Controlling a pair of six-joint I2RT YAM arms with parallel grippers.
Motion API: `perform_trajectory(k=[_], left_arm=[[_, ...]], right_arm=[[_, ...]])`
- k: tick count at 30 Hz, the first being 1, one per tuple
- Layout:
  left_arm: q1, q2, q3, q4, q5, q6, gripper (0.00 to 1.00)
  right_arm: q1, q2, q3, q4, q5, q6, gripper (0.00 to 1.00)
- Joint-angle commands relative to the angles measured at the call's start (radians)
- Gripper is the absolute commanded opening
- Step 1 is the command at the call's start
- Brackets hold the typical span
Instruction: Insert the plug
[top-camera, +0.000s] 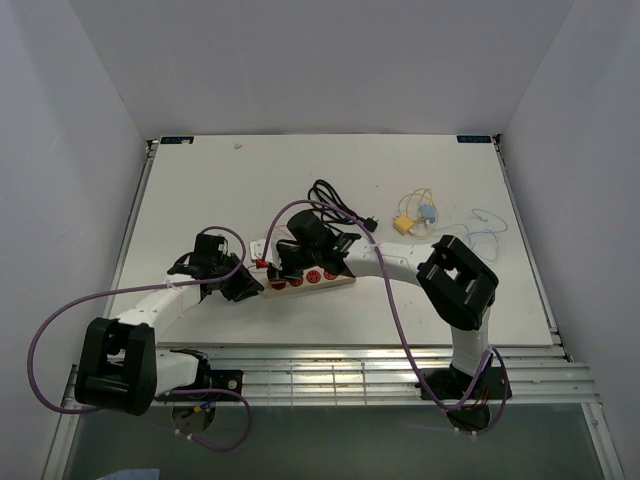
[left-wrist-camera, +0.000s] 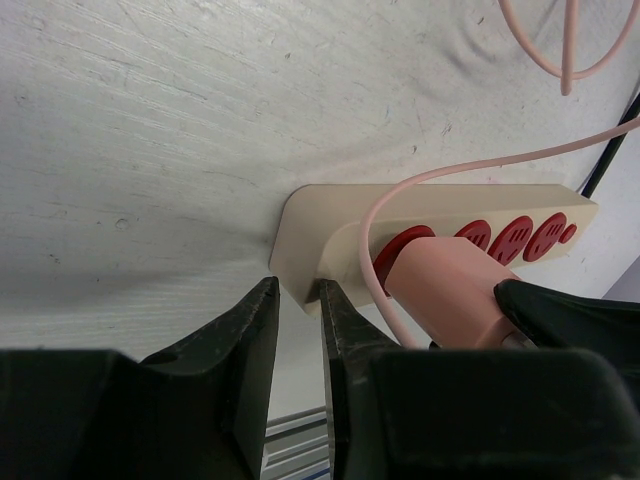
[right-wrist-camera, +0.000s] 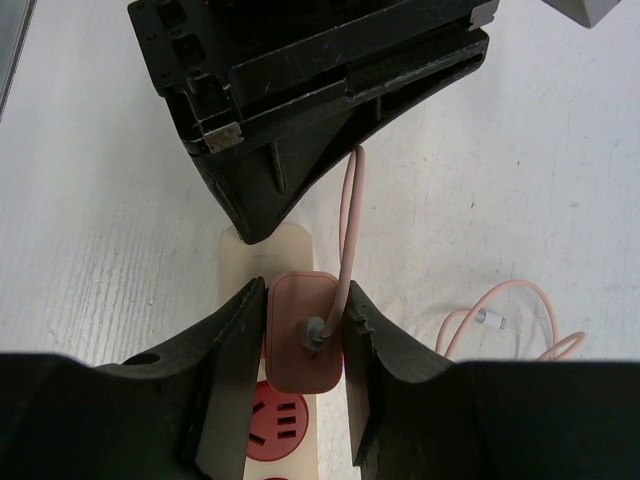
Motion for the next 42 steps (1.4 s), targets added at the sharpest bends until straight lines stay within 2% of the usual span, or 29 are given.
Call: perform_trajectory(k=[1,7,12,15,19,22,27,35,42], left_arm=[[0.005,0.011,-0.006,-0.020,-0.027,0.021,0.33],[0.005,0.023,-0.003,-0.017,-0.026,0.025,0.33],[0.003,0.028,-0.003,-0.020,-0.021,0.025,0.31],[0.005,0.022,-0.006,-0.023,-0.024,0.025,0.31],[0.005,0.031,-0.003,-0.019,-0.024,0.025,0.31],[0.005,0.046,0.000,-0.017,-0.016,0.028,0.30],[0.005,0.051,-0.001,-0.008,-0.010,0.030,0.30],[0.005,0.059,-0.004,-0.005,-0.013,0.028,0.30],[0.003,0.053,-0.007,-0.008,-0.015,0.027,0.30]], right_arm=[[-0.012,0.066,-0.055,-0.127,0.065,-0.033,0.08],[0.003,0.107,-0.053,-0.101,0.081,-0.010,0.08],[-0.011,0.084,-0.122,-0.058,0.082,0.016,0.08],[-0.017,0.072,-0.199,0.028,0.124,-0.008,0.08],[-0.008,0.066,-0.245,0.060,0.146,0.025,0.08],[-0.005,0.043,-0.337,0.178,0.163,0.062,0.08],[-0.009,0.087,-0.342,0.185,0.149,0.094,0.08],[0.020,0.151,-0.219,0.085,0.169,0.055,0.08],[0.015,0.142,-0.323,0.148,0.164,0.108,0.08]])
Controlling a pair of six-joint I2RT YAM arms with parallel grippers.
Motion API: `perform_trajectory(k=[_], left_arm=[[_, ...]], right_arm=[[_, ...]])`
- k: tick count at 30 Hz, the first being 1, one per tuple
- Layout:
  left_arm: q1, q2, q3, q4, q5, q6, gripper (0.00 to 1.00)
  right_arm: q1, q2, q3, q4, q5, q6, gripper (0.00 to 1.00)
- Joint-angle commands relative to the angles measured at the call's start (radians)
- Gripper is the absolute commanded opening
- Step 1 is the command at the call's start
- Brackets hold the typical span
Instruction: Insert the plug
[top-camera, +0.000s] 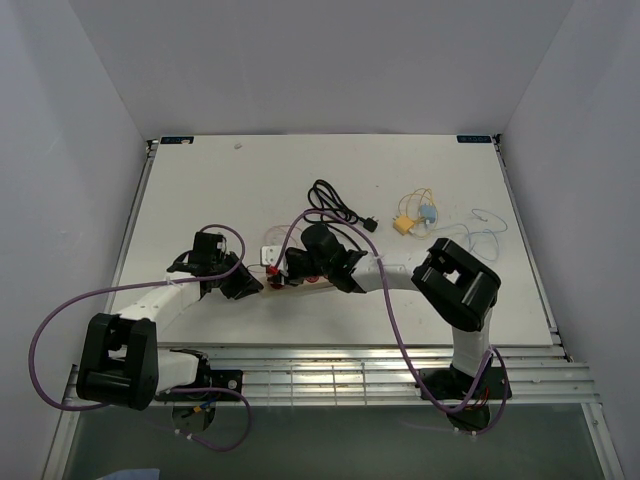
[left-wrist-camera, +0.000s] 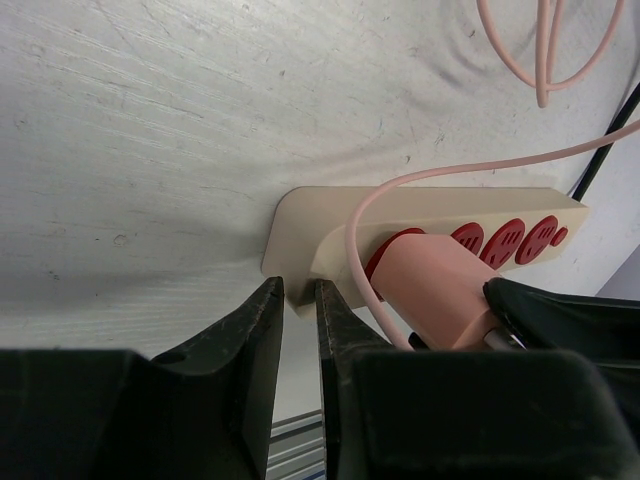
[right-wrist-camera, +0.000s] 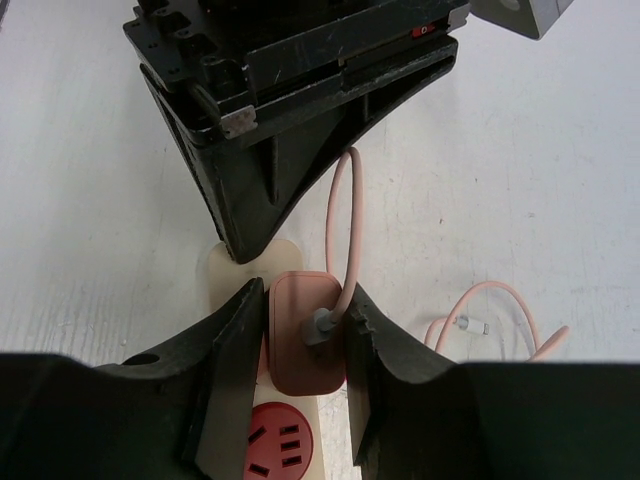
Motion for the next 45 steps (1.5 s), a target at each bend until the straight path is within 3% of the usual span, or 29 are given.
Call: perform_trajectory(k=[1,7,18,34,39,45], left_arm=[[-0.007,0.023,-0.017,-0.031,-0.038,0.018,0.30],[-0.008,0.044,-0.016,-0.027,-0.027,0.021,0.29],[-0.008,0.074,-0.002,-0.017,0.000,0.032,0.26],[-0.008,0.110,-0.004,-0.027,-0.001,0.033,0.24],[-0.008,0.127,0.001,-0.019,-0.003,0.037,0.24],[-0.008,0.136,-0.011,0.006,0.017,0.035,0.23]], right_arm=[[0.001,0.132,-0.139,-0.225,0.142,0.043,0.08],[-0.065,0.112,-0.284,-0.090,0.149,0.123,0.08],[0.020,0.200,-0.137,-0.237,0.195,0.030,0.08],[-0.029,0.371,-0.261,-0.080,0.111,0.235,0.08],[-0.016,0.427,-0.274,-0.070,0.195,0.261,0.08],[0.038,0.405,-0.399,0.035,0.274,0.373,0.08]])
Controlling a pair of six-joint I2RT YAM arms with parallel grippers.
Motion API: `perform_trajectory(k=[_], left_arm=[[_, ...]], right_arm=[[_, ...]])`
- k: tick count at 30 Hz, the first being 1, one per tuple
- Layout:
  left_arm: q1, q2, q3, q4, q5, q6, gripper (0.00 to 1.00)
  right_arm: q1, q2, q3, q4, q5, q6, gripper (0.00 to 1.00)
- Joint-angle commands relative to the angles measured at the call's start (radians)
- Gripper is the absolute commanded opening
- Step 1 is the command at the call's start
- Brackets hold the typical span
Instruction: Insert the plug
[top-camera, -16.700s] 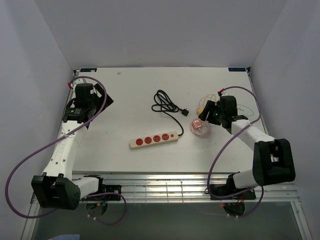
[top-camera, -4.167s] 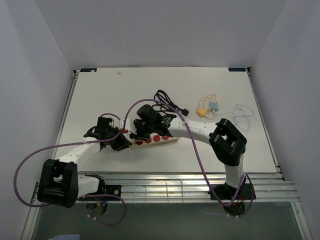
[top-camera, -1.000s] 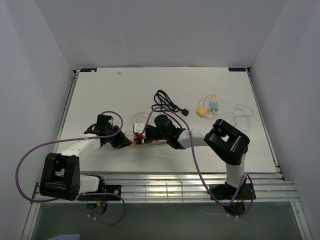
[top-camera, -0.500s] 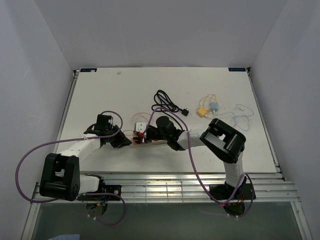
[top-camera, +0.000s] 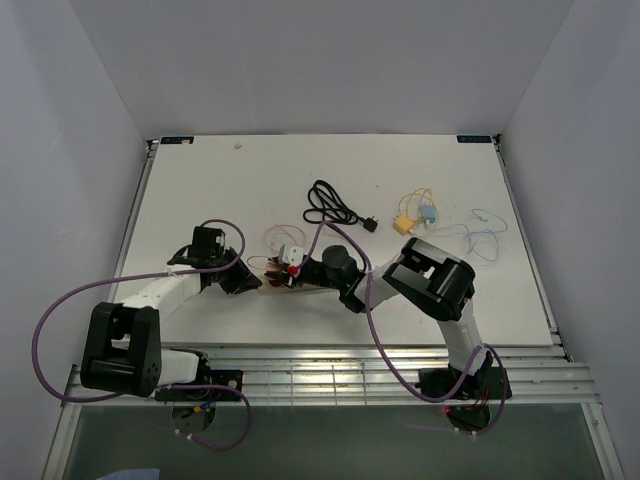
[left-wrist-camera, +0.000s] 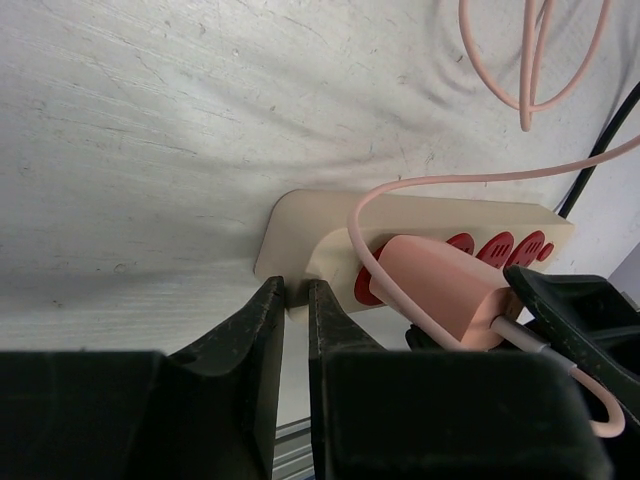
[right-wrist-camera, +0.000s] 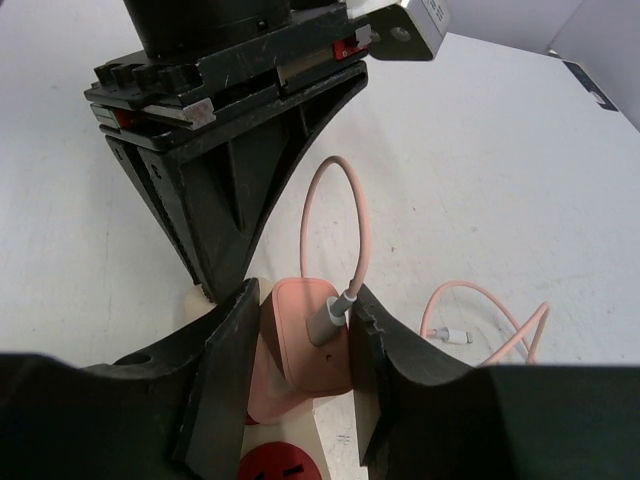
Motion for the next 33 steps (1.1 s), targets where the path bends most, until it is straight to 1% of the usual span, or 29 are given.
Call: perform_trajectory(k=[1,2,4,7,8,12,14,19,22,25,26,28,33], left_arm=[[-0.029,0.075,-0.050,-0.001,-0.009,0.008,0.23],[-0.029,0.081,-0.047,-0.002,-0.009,0.011,0.23],[-0.029,0.087,-0.048,0.002,0.002,0.011,0.23],[-0.029,0.089,-0.053,0.013,0.012,0.011,0.22],[-0.029,0.089,-0.051,0.012,0.015,0.012,0.22],[-0.030,0.075,-0.053,0.013,0.012,0.011,0.22],[-0.030,0.064,-0.054,0.018,0.012,0.009,0.22],[-0.029,0.038,-0.060,0.029,0.008,0.006,0.22],[-0.030,0.020,-0.059,0.032,0.011,0.009,0.21],[-0.036,-0.005,-0.060,0.025,0.006,0.009,0.22],[-0.042,-0.009,-0.060,0.025,0.006,0.009,0.22],[-0.042,-0.012,-0.056,0.025,0.009,0.011,0.22],[-0.044,-0.025,-0.051,0.024,0.002,0.009,0.22]], right_arm=[[0.072,0.230,-0.184,-0.717,0.241,0.108,0.08],[0.085,0.201,-0.202,-0.679,0.265,0.114,0.08],[0.107,0.200,-0.233,-0.651,0.269,0.139,0.08],[0.125,0.266,-0.171,-0.722,0.298,0.120,0.08],[0.147,0.283,-0.164,-0.728,0.352,0.108,0.08],[0.159,0.292,-0.181,-0.707,0.423,0.134,0.08],[0.174,0.306,-0.163,-0.722,0.459,0.136,0.08],[0.202,0.297,-0.199,-0.648,0.494,0.178,0.08],[0.202,0.243,-0.212,-0.636,0.494,0.189,0.08],[0.197,0.090,-0.239,-0.650,0.531,0.180,0.08],[0.191,0.061,-0.235,-0.685,0.539,0.176,0.08],[0.182,-0.017,-0.203,-0.714,0.545,0.165,0.08],[0.178,-0.074,-0.078,-0.806,0.551,0.134,0.08]])
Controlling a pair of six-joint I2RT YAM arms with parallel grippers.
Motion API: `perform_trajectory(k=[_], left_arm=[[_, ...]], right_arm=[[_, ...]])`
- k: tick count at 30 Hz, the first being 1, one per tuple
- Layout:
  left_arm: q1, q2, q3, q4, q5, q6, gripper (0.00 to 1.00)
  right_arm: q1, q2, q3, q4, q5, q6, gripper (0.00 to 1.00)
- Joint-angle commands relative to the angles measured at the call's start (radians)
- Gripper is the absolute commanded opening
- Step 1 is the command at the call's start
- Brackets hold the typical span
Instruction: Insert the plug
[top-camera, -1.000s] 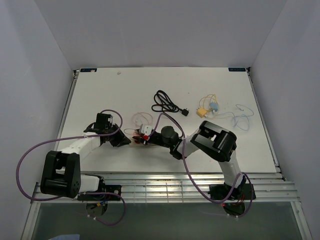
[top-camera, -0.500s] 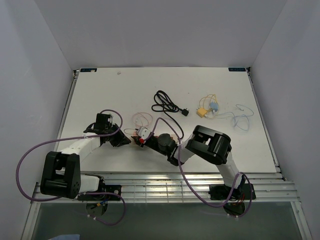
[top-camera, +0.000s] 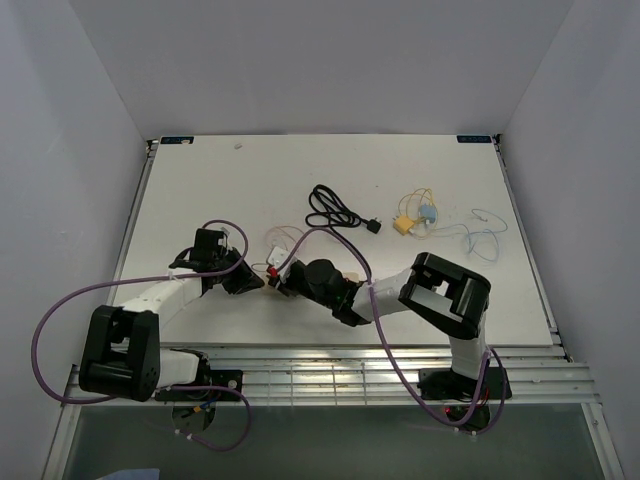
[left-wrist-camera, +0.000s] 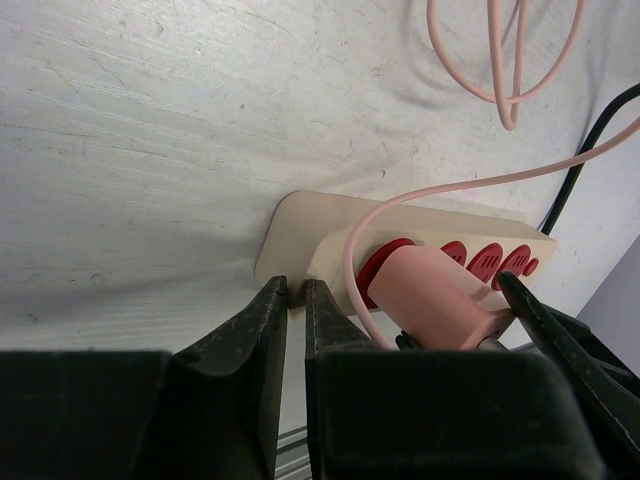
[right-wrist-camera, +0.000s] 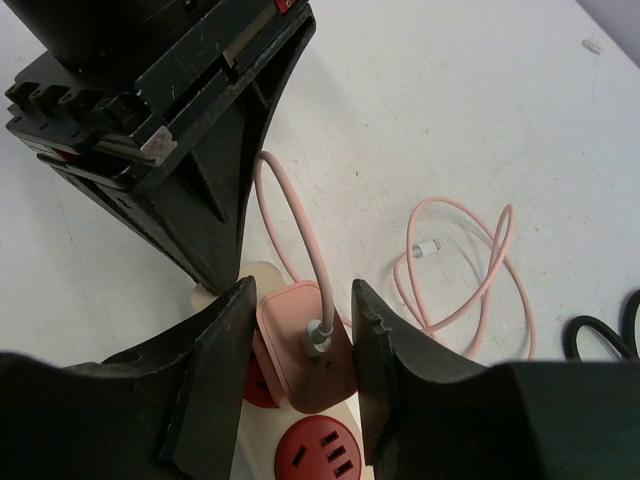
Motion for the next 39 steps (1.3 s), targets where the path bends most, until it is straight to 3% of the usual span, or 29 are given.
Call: perform_trajectory(k=[1,6,12,17,20,21,27,29,33,36,39], left_arm=[[-0.022,-0.012,-0.026,-0.033,-0.021,-0.006,0.22],[-0.022,-0.047,-0.040,-0.029,-0.021,-0.011,0.23],[-0.024,-0.046,-0.037,-0.035,-0.045,-0.017,0.23],[-0.024,-0.043,-0.031,-0.036,-0.059,-0.014,0.23],[-0.024,-0.049,-0.033,-0.036,-0.062,-0.017,0.22],[-0.024,-0.050,-0.031,-0.036,-0.065,-0.017,0.23],[-0.025,-0.073,-0.037,-0.032,-0.067,-0.022,0.23],[-0.025,-0.084,-0.034,-0.032,-0.067,-0.022,0.23],[-0.025,-0.087,-0.026,-0.033,-0.061,-0.026,0.23],[-0.025,-0.090,-0.014,-0.035,-0.047,-0.035,0.23],[-0.025,-0.102,0.007,-0.050,-0.050,-0.040,0.23]], right_arm=[[0.008,0.071,-0.022,-0.599,0.044,0.064,0.08],[0.005,0.065,0.009,-0.607,0.036,0.064,0.11],[0.005,0.039,0.080,-0.662,0.024,0.078,0.29],[0.006,-0.050,0.058,-0.655,0.004,0.098,0.53],[0.008,-0.101,0.038,-0.641,-0.025,0.099,0.59],[0.006,-0.110,0.038,-0.636,-0.034,0.102,0.68],[0.011,-0.180,0.083,-0.658,-0.048,0.122,0.72],[0.011,-0.226,0.078,-0.658,-0.057,0.136,0.89],[0.015,-0.337,0.063,-0.675,-0.057,0.199,0.97],[0.017,-0.441,0.070,-0.721,-0.016,0.291,0.95],[0.019,-0.460,0.116,-0.796,0.097,0.452,0.98]])
